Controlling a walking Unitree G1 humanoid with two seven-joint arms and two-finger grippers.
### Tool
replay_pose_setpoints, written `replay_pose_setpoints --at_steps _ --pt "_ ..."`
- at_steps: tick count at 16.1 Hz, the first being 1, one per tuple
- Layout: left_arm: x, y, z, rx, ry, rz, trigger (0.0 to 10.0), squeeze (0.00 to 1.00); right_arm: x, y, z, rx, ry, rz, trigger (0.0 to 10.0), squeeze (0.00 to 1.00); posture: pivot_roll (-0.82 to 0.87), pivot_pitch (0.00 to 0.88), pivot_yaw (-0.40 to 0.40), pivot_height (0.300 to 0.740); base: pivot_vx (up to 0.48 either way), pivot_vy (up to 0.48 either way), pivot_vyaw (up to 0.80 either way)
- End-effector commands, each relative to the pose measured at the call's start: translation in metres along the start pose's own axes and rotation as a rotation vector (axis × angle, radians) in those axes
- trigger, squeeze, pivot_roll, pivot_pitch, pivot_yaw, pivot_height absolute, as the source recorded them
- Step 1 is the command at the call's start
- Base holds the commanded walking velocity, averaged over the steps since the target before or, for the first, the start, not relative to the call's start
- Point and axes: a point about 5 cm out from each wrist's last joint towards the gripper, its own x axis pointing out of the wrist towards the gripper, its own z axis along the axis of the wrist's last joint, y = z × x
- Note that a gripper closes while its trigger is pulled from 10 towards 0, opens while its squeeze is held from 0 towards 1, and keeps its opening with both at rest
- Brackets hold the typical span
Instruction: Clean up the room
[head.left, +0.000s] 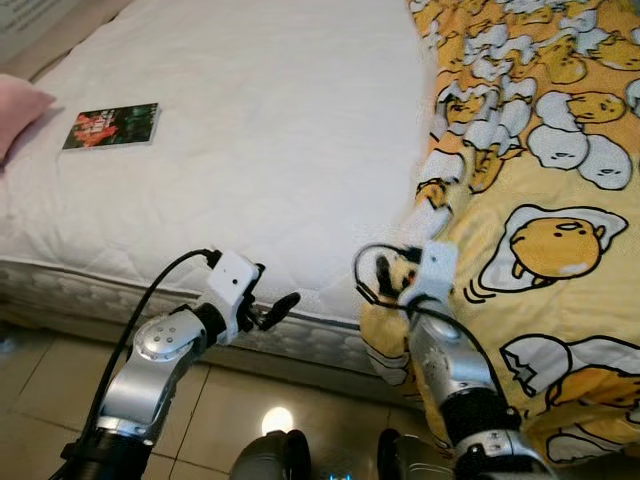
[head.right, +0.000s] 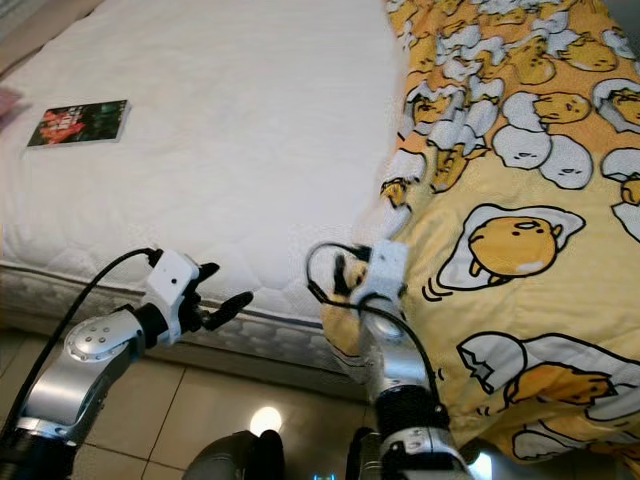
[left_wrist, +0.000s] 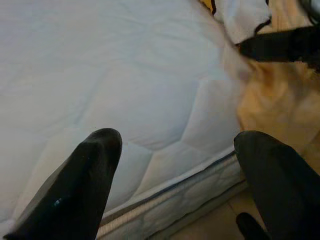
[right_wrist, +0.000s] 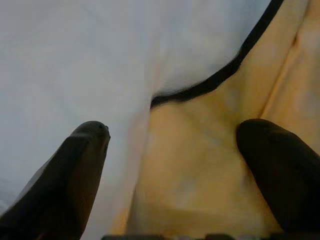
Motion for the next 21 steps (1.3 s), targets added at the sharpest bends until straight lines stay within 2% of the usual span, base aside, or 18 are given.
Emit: replay_pose_setpoints --at_steps 1,2,3,5,7,11,14,17,18,19,20,21 --pt "-0.004 0.002 0.002 0.009 -0.004 0.001 10.0 0.0 0.001 0.001 -0.006 0.024 0.039 0.002 10.0 0.0 0.09 0.166 0.095 0.74 0.0 0.0 0.0" --pt "-0.007 0.005 0.001 0.01 0.004 0.016 10.0 0.0 0.008 0.002 -0.005 0.009 0.048 0.009 7.3 0.0 0.1 0.165 0.095 0.74 0.0 0.0 0.0" --pt "-0.007 0.005 0.0 0.01 0.005 0.018 10.0 0.0 0.01 0.003 -0.002 0.002 0.043 0.018 0.0 0.0 0.1 0.161 0.09 0.74 0.0 0.0 0.0" --pt "-0.008 0.003 0.0 0.011 0.004 0.018 10.0 0.0 0.015 0.009 0.004 -0.001 0.038 0.055 0.0 0.0 0.1 0.153 0.086 0.74 0.0 0.0 0.0" --pt "-0.005 0.001 -0.001 0.011 0.003 0.022 10.0 0.0 0.016 0.031 0.012 -0.032 0.014 0.156 0.0 0.0 0.09 0.139 0.076 0.74 0.0 0.0 0.0" --pt "0.001 -0.001 0.001 0.011 -0.009 0.025 10.0 0.0 0.013 0.055 0.005 -0.037 0.027 0.259 0.0 0.0 0.09 0.126 0.059 0.74 0.0 0.0 0.0" --pt "0.002 -0.002 0.001 0.008 -0.013 0.029 10.0 0.0 0.01 0.057 -0.009 0.007 0.082 0.278 0.0 0.0 0.09 0.123 0.052 0.74 0.0 0.0 0.0" --pt "0.002 -0.002 0.001 0.004 -0.015 0.029 10.0 0.0 0.009 0.058 -0.011 0.013 0.082 0.286 0.0 0.0 0.08 0.127 0.048 0.74 0.0 0.0 0.0" --pt "0.003 -0.002 0.002 0.002 -0.016 0.029 10.0 0.0 0.009 0.057 -0.005 -0.099 0.023 0.265 0.0 0.0 0.08 0.134 0.051 0.74 0.0 0.0 0.0" --pt "0.004 -0.002 0.002 0.0 -0.018 0.031 10.0 0.0 0.007 0.053 0.008 -0.228 -0.101 0.222 0.0 0.0 0.07 0.133 0.051 0.74 0.0 0.0 0.0" --pt "0.005 -0.003 0.002 0.0 -0.018 0.031 10.0 0.0 0.005 0.047 0.017 -0.29 -0.18 0.175 10.0 0.0 0.06 0.134 0.05 0.74 0.0 0.0 0.0" --pt "0.007 -0.004 0.002 0.0 -0.019 0.029 10.0 0.0 0.002 0.036 0.022 -0.286 -0.237 0.102 10.0 0.0 0.05 0.132 0.049 0.74 0.0 0.0 0.0"
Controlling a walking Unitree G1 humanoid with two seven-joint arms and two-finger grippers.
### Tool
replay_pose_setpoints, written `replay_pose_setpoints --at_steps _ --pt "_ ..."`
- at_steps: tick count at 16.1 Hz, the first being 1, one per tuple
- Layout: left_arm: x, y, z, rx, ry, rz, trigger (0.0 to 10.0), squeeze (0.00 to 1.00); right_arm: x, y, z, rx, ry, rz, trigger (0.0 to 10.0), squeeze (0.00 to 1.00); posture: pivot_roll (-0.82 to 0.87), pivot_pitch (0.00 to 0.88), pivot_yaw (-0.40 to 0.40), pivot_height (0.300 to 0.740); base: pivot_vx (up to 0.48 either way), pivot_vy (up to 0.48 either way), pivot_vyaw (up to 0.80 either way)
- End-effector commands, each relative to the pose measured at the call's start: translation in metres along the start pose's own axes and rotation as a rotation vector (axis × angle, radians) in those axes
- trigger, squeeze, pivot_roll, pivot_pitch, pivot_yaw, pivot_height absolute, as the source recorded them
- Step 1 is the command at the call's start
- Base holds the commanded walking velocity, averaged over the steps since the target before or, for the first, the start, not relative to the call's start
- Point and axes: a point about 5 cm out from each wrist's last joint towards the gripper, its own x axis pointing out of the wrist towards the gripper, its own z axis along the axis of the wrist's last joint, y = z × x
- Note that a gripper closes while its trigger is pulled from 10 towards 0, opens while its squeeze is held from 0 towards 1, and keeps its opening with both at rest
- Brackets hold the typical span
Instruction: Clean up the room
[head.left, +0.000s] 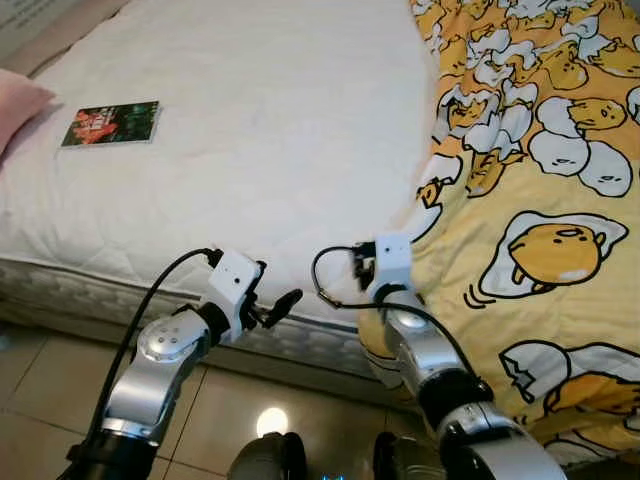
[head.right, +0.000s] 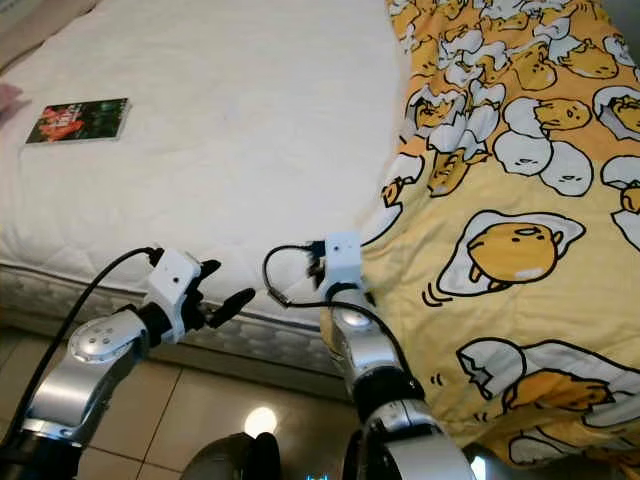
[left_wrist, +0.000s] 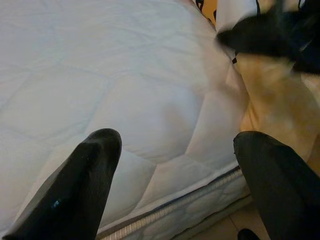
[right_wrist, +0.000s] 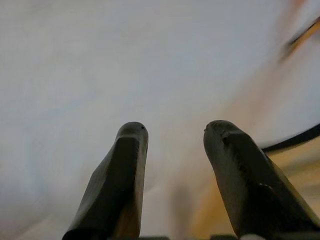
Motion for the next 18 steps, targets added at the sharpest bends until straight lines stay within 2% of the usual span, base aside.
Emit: replay_pose_setpoints --at_steps 1,2,3,4,6,9,13,15,16,18 --pt "0.002 0.001 -0.001 0.01 0.01 -0.001 10.0 0.0 -0.004 -0.006 0.003 -0.017 -0.045 -0.041 10.0 0.0 0.05 0.132 0.049 0.74 0.0 0.0 0.0" --pt "0.003 0.001 -0.001 0.009 0.008 -0.001 10.0 0.0 -0.006 -0.009 0.002 -0.019 -0.049 -0.058 10.0 0.73 0.04 0.13 0.049 0.74 0.0 0.0 0.0" --pt "0.005 0.0 0.0 0.008 0.005 -0.003 10.0 0.0 -0.011 -0.014 -0.006 0.013 -0.023 -0.083 10.0 1.0 0.03 0.128 0.05 0.74 0.0 0.0 0.0" --pt "0.009 -0.001 0.002 0.008 -0.005 -0.01 10.0 0.0 -0.018 -0.022 -0.02 0.071 0.035 -0.142 10.0 1.0 0.03 0.125 0.055 0.74 0.0 0.0 0.0" --pt "0.009 -0.005 0.005 0.011 -0.036 -0.033 10.0 0.0 -0.021 -0.025 -0.027 0.137 0.066 -0.171 10.0 1.0 0.02 0.123 0.059 0.74 0.0 0.0 0.0" --pt "0.006 -0.016 -0.001 0.022 -0.034 -0.063 10.0 0.0 -0.015 -0.024 -0.026 0.236 0.095 -0.15 10.0 1.0 0.03 0.125 0.06 0.74 0.0 0.0 0.0" --pt "0.004 -0.018 -0.002 0.021 -0.034 -0.062 10.0 0.0 -0.006 -0.019 -0.021 0.324 0.132 -0.106 10.0 1.0 0.05 0.133 0.05 0.74 0.0 0.0 0.0" --pt "0.0 -0.016 -0.003 0.019 -0.029 -0.042 10.0 0.0 -0.012 -0.007 -0.022 0.323 0.13 -0.046 10.0 1.0 0.07 0.137 0.043 0.74 0.0 0.0 0.0" --pt "-0.001 -0.016 -0.003 0.019 -0.03 -0.038 10.0 0.0 -0.025 0.001 -0.027 0.294 0.128 0.001 10.0 1.0 0.07 0.143 0.04 0.74 0.0 0.0 0.0" --pt "-0.001 -0.017 -0.003 0.015 -0.029 -0.038 10.0 0.0 -0.052 -0.004 -0.041 0.243 0.146 0.013 10.0 1.0 0.05 0.148 0.043 0.74 0.0 0.0 0.0"
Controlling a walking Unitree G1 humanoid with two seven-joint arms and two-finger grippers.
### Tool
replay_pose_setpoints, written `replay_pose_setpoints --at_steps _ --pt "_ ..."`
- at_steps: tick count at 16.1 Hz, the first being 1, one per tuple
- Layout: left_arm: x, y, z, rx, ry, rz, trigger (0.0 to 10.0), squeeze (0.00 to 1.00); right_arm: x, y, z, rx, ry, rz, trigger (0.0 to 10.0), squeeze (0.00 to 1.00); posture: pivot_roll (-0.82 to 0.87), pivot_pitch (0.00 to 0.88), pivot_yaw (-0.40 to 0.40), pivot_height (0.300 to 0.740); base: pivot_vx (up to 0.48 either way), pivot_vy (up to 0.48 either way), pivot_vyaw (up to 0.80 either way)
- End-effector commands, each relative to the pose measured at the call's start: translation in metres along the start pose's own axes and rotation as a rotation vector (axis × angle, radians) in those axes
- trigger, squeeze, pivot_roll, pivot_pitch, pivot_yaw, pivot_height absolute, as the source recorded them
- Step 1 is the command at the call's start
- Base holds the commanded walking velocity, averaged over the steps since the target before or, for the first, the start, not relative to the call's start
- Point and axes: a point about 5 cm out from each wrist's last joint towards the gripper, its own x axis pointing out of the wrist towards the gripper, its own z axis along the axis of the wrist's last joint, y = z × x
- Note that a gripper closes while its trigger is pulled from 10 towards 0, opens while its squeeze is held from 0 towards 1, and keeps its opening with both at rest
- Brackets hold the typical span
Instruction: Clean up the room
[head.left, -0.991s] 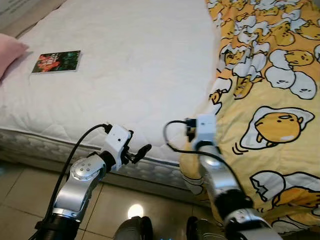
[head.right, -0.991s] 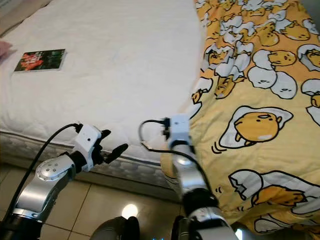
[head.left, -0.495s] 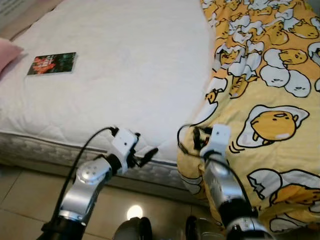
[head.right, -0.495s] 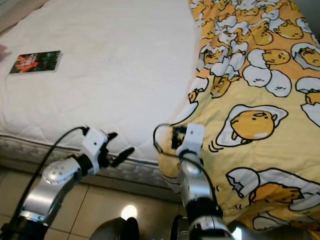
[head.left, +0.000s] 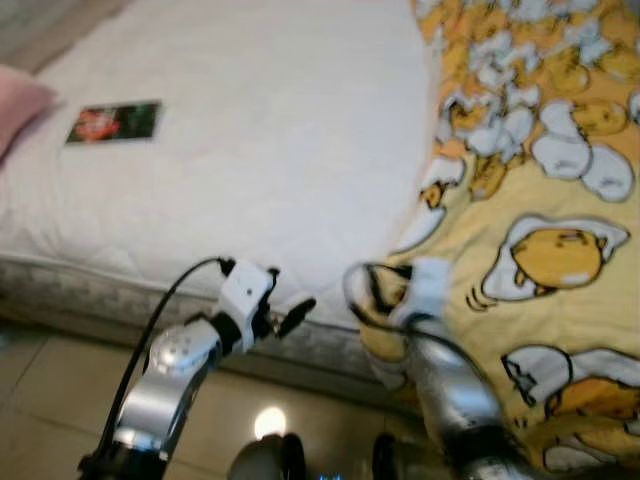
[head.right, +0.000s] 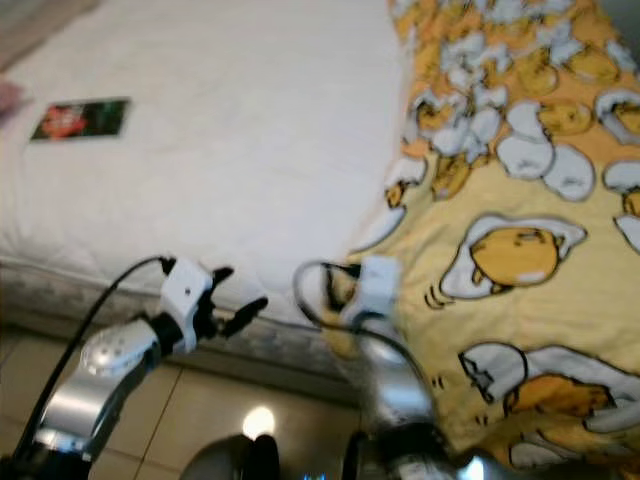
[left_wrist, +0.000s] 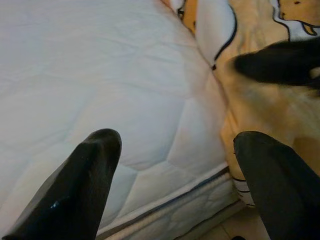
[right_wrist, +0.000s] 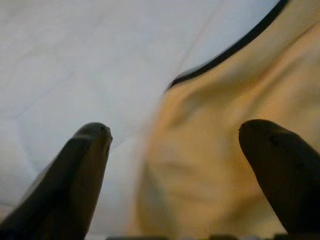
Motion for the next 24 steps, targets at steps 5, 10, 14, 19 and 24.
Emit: replay_pose_setpoints --at_steps 5,10,14,19,24 --pt "0.007 -0.003 0.0 -0.008 0.004 -0.025 10.0 0.0 -0.061 -0.024 -0.029 -0.071 0.165 -0.008 10.0 1.0 -0.02 0.147 0.052 0.74 0.0 0.0 0.0" --pt "0.027 -0.011 0.006 -0.02 -0.019 -0.073 10.0 0.0 -0.046 -0.05 -0.051 -0.2 0.3 -0.075 10.0 0.0 -0.09 0.131 0.074 0.74 0.0 0.0 0.0" --pt "0.02 -0.01 0.003 -0.008 -0.003 -0.088 10.0 0.0 -0.028 -0.051 -0.058 -0.202 0.335 -0.095 10.0 0.0 -0.05 0.145 0.092 0.74 0.0 0.0 0.0" --pt "0.019 -0.005 0.004 -0.001 0.001 -0.067 10.0 0.0 -0.004 -0.029 -0.067 -0.143 0.393 -0.023 0.0 0.0 -0.03 0.158 0.081 0.74 0.0 0.0 0.0" --pt "0.023 -0.006 0.006 -0.018 -0.011 -0.055 10.0 0.0 0.0 -0.014 -0.07 -0.139 0.384 0.05 0.0 0.0 -0.04 0.156 0.07 0.74 0.0 0.0 0.0"
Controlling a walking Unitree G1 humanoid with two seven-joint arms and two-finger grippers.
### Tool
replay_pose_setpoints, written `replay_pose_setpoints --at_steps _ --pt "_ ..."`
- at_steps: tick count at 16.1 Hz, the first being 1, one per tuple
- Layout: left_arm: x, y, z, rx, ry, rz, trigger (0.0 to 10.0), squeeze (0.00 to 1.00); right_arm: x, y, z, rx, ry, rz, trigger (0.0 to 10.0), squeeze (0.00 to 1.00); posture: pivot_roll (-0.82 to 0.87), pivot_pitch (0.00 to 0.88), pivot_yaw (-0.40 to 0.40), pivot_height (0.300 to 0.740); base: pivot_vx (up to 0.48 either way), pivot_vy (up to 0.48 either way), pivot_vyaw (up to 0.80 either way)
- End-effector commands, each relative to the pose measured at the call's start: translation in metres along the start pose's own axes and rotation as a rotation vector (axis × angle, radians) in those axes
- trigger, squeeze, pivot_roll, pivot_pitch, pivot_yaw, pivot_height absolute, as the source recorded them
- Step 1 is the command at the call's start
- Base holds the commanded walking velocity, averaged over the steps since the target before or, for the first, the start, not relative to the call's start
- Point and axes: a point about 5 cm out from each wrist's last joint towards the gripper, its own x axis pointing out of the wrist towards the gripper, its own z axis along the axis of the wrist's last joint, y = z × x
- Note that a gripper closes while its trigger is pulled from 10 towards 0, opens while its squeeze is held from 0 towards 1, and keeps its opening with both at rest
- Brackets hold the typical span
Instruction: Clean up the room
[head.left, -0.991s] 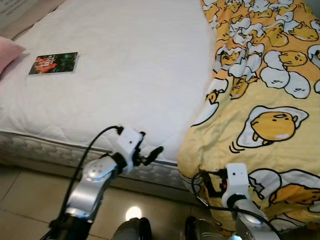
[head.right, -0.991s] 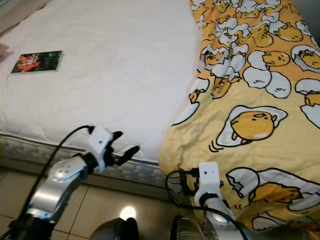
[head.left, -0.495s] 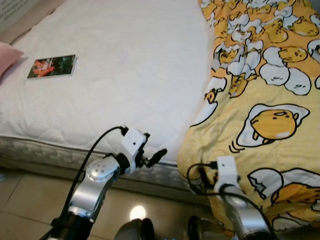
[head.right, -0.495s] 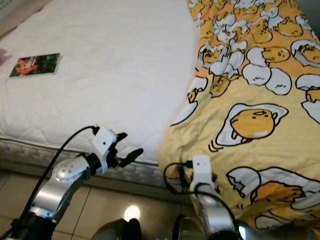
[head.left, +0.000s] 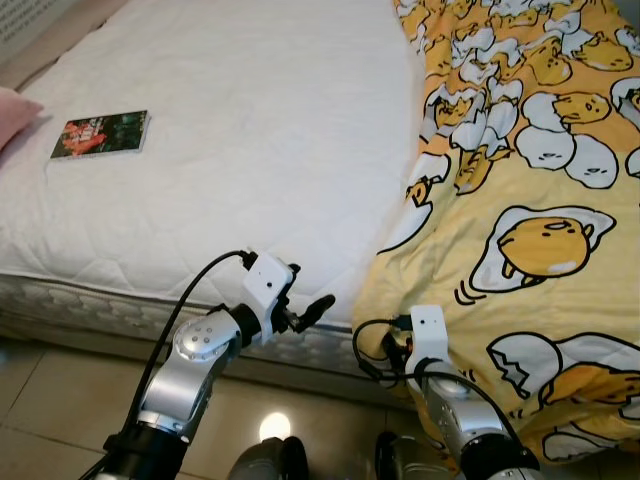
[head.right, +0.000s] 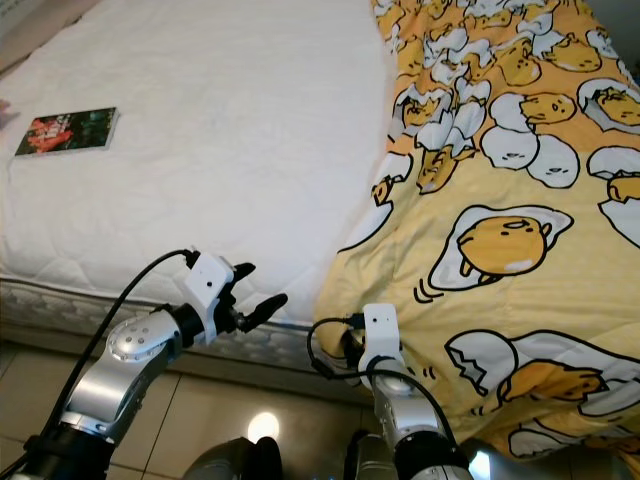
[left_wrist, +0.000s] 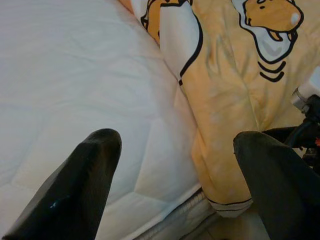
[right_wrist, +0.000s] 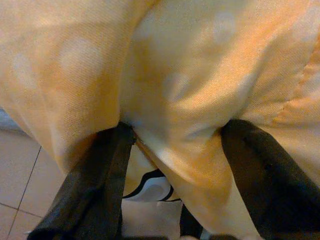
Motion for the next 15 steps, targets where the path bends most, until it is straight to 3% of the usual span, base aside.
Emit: replay_pose_setpoints --at_steps 1,15 --pt "-0.0003 0.0029 0.0002 -0.003 0.006 0.014 10.0 0.0 0.0004 0.0082 -0.0025 -0.002 0.003 0.04 0.0 0.0 -0.04 0.156 0.07 0.74 0.0 0.0 0.0" --pt "0.0076 -0.0022 0.0032 -0.019 -0.009 -0.007 10.0 0.0 -0.0011 0.012 -0.0039 0.007 -0.023 0.084 0.0 0.0 -0.06 0.141 0.084 0.74 0.0 0.0 0.0"
